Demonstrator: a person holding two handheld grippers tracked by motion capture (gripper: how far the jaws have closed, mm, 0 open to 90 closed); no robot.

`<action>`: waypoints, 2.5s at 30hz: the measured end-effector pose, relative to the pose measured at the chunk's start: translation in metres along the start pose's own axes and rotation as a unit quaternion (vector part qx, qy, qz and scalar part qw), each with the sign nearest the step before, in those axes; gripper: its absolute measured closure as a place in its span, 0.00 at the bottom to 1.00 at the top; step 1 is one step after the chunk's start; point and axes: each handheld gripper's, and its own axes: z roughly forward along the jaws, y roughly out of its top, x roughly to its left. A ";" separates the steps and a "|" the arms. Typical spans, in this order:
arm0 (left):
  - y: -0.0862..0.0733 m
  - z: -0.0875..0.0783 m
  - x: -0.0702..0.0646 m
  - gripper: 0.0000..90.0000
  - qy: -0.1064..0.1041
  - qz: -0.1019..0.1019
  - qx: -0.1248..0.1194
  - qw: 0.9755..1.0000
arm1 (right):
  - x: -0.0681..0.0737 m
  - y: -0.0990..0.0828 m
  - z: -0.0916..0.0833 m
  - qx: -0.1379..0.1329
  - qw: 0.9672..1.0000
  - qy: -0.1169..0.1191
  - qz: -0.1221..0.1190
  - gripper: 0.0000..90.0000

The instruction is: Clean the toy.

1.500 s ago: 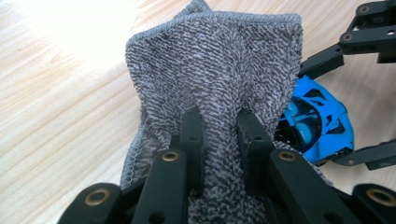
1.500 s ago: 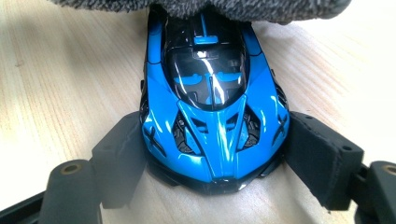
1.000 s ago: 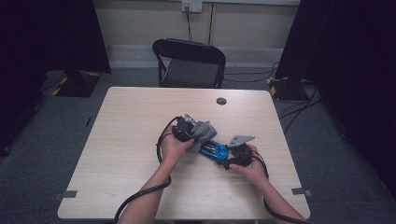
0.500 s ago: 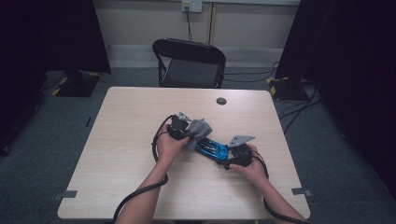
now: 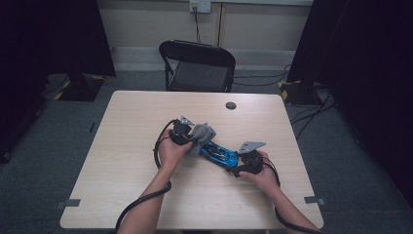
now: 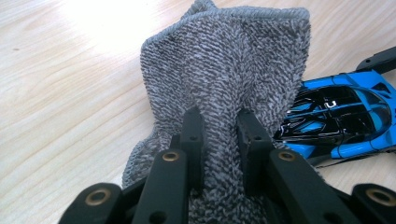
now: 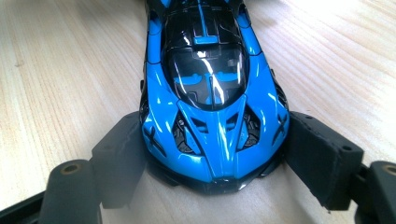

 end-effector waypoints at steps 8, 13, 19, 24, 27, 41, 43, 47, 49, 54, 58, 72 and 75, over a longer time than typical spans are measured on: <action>-0.002 -0.006 0.007 0.84 0.002 -0.009 -0.005 1.000 | 0.000 0.000 0.000 0.000 1.000 0.000 0.000 0.27; 0.000 -0.012 0.008 0.84 0.003 -0.015 -0.018 1.000 | 0.000 0.000 0.000 0.000 1.000 0.000 0.000 0.27; 0.011 -0.021 0.000 0.84 -0.003 -0.001 -0.032 0.999 | 0.000 0.000 0.000 0.000 1.000 0.000 0.000 0.27; 0.020 -0.023 -0.012 0.84 -0.013 0.016 -0.039 0.999 | 0.000 0.000 0.000 0.000 1.000 0.000 0.001 0.27; 0.023 -0.023 -0.016 0.84 -0.016 0.024 -0.041 0.999 | 0.000 0.000 0.000 0.000 1.000 0.000 0.000 0.27; 0.037 -0.013 -0.057 0.84 -0.060 0.061 -0.045 0.995 | 0.000 0.000 0.000 0.000 1.000 0.000 0.000 0.27; 0.035 -0.006 -0.064 0.84 -0.070 0.064 -0.041 0.995 | 0.000 0.000 0.000 0.000 1.000 0.000 0.000 0.27; 0.034 0.000 -0.072 0.84 -0.078 0.068 -0.035 0.994 | 0.000 0.000 0.000 0.000 1.000 0.000 0.001 0.27; 0.033 0.004 -0.076 0.84 -0.082 0.071 -0.032 0.994 | 0.000 0.000 0.000 0.000 1.000 0.000 0.001 0.27; 0.031 0.013 -0.092 0.84 -0.095 0.087 -0.020 0.991 | 0.000 0.000 0.000 0.000 1.000 0.000 0.002 0.27; 0.028 0.021 -0.100 0.84 -0.103 0.089 -0.012 0.991 | 0.000 0.000 0.000 0.000 1.000 -0.001 0.001 0.27; 0.015 0.036 -0.109 0.84 -0.103 0.120 0.016 0.987 | 0.000 0.000 0.000 0.001 1.000 0.000 0.001 0.27; 0.016 0.036 -0.108 0.84 -0.103 0.118 0.018 0.988 | 0.000 0.000 0.000 0.001 1.000 0.000 0.001 0.27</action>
